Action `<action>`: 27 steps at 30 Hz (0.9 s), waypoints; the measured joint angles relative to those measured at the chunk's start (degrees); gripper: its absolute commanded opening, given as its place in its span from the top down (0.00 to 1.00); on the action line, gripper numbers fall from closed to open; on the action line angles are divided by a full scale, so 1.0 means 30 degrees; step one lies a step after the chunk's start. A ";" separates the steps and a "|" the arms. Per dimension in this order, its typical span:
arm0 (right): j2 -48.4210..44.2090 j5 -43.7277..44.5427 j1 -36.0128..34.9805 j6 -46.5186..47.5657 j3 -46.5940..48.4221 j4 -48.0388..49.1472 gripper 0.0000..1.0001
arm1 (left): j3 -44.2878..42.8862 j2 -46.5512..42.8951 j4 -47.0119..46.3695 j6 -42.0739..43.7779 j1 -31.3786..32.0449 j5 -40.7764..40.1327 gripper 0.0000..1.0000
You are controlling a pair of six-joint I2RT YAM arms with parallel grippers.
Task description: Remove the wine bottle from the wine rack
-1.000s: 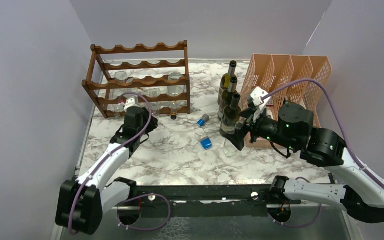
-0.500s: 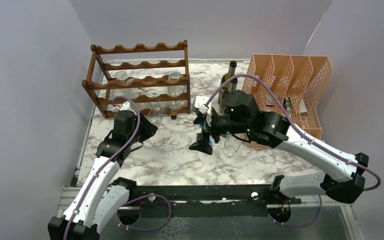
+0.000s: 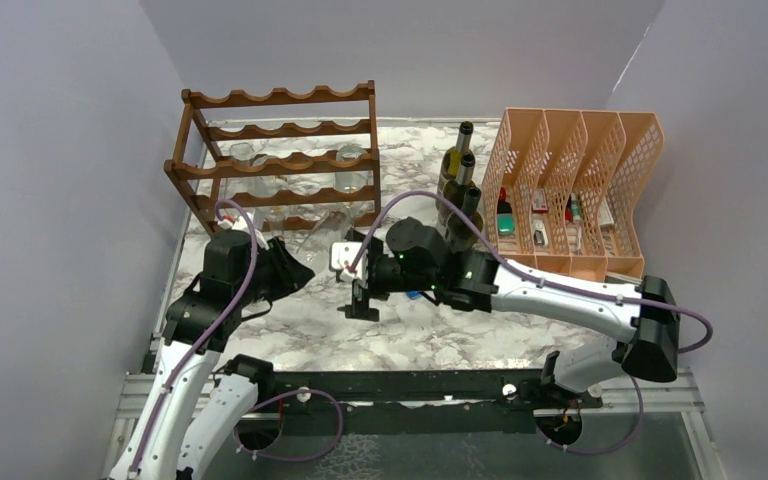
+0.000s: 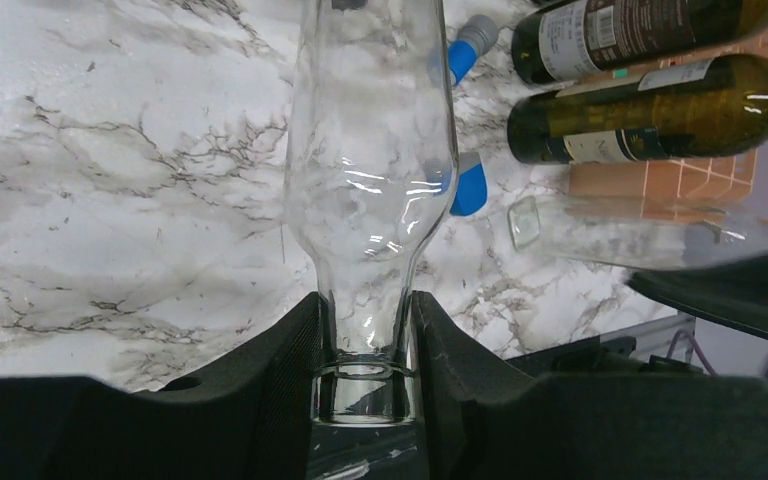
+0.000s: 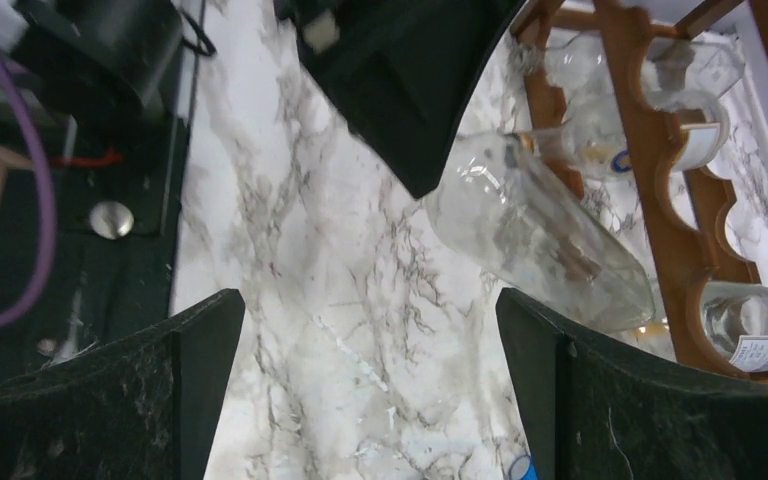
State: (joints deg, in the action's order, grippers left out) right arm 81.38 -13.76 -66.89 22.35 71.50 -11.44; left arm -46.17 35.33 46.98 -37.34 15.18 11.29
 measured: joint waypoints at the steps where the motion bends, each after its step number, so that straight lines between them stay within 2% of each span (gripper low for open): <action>1: 0.0226 0.0153 -0.0095 0.0597 -0.0576 0.0539 0.00 | -0.0146 -0.0036 0.0255 0.0095 0.0007 0.0153 1.00; 8: 0.1129 0.1494 -0.0189 0.2637 -0.3657 0.4626 0.00 | -0.0474 -0.0459 0.1690 0.0750 0.0007 0.1122 1.00; 19: 0.3912 0.2412 -0.0182 0.3424 -0.3796 0.8320 0.00 | -0.0641 -0.0503 0.2783 0.1341 0.0015 0.2783 1.00; 24: 0.4291 0.3053 -0.0182 0.3541 -0.4335 1.0163 0.04 | -0.0670 -0.0488 0.2812 0.1428 0.0022 0.3337 1.00; 27: 0.4583 0.3315 -0.0182 0.3985 -0.4561 1.1118 0.10 | -0.0707 -0.0437 0.2812 0.1552 0.0022 0.3767 1.00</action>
State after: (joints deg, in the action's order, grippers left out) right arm 95.13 -3.81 -67.44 34.30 57.82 21.91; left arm -48.29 34.02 55.42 -32.69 15.25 22.59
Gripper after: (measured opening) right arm 0.955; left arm 0.378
